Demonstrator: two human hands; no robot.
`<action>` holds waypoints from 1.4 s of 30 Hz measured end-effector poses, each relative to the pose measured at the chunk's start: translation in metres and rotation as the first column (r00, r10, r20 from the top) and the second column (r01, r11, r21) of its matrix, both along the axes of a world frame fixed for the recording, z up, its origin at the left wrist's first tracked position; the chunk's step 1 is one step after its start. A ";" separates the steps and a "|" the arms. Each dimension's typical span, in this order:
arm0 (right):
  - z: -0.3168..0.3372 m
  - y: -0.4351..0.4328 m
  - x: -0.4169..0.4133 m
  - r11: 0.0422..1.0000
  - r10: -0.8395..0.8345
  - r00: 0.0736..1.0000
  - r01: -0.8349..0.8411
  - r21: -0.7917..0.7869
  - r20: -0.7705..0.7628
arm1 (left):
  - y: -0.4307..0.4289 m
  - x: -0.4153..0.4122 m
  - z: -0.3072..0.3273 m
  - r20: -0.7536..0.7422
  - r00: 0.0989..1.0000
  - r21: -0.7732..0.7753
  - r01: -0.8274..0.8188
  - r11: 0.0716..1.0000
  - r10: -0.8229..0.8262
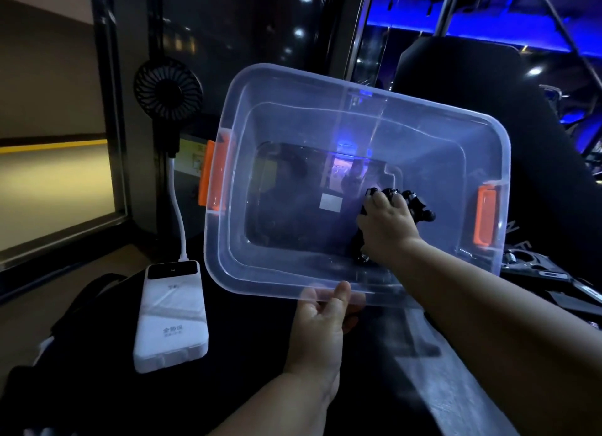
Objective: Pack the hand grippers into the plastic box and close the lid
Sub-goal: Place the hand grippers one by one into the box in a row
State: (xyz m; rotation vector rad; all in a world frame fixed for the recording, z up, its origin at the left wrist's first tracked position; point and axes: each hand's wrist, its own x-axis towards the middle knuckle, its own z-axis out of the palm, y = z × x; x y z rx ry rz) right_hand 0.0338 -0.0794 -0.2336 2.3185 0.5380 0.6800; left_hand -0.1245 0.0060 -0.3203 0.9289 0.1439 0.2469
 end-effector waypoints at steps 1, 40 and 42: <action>-0.002 -0.002 0.001 0.998 0.004 0.999 -0.006 -0.055 -0.037 | 0.000 0.000 0.000 -0.001 1.000 0.007 -0.003 1.000 0.003; 0.006 -0.058 -0.048 0.797 0.317 0.940 -0.192 0.572 -0.127 | 0.000 0.000 0.003 0.000 0.999 0.074 -0.035 0.997 0.035; 0.003 -0.071 -0.067 0.733 0.344 0.938 -0.250 0.633 -0.028 | 0.000 -0.001 0.004 0.006 0.999 0.082 -0.044 0.996 0.043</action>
